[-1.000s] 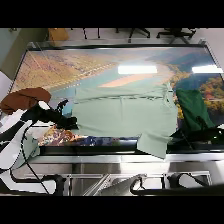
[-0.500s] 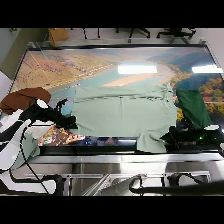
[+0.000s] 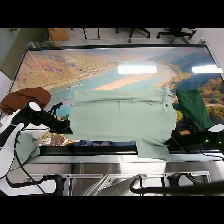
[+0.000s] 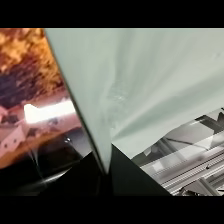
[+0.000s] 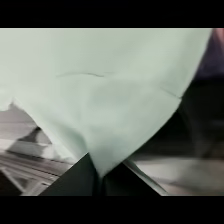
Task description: Fold the shirts.
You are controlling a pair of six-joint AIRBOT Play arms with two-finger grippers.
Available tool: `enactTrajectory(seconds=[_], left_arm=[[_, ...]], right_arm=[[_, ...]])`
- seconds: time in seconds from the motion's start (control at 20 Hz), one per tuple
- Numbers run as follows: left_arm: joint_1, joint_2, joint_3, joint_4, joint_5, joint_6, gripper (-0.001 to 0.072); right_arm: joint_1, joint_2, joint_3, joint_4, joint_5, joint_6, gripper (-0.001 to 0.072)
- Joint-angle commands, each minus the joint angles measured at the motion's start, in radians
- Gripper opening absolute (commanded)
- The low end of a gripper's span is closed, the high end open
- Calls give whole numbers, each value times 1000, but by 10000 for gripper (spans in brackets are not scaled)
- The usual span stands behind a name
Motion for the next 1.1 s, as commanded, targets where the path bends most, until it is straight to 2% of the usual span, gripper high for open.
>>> enactTrajectory(seconds=[0.0,0.2,0.35,0.7,0.9,1.05], left_arm=[[98,107,-106,43,-18,-29,14],[105,172,-74,-40,-45,-19,15],[45,152,78,-84,-52,-21,15],[-82,-131,443,-81,66,-71,17],[-137,-328,580,-80,80,-71,19],[-157,-439,672,-80,58,-74,23]], right_arm=[[2,109,1,-112,29,92,29],[2,116,94,254,-19,-114,30],[4,23,228,386,-99,-218,30],[18,-389,489,581,-201,-430,31],[64,-571,510,592,-270,-529,31],[71,-632,511,592,-295,-569,41]])
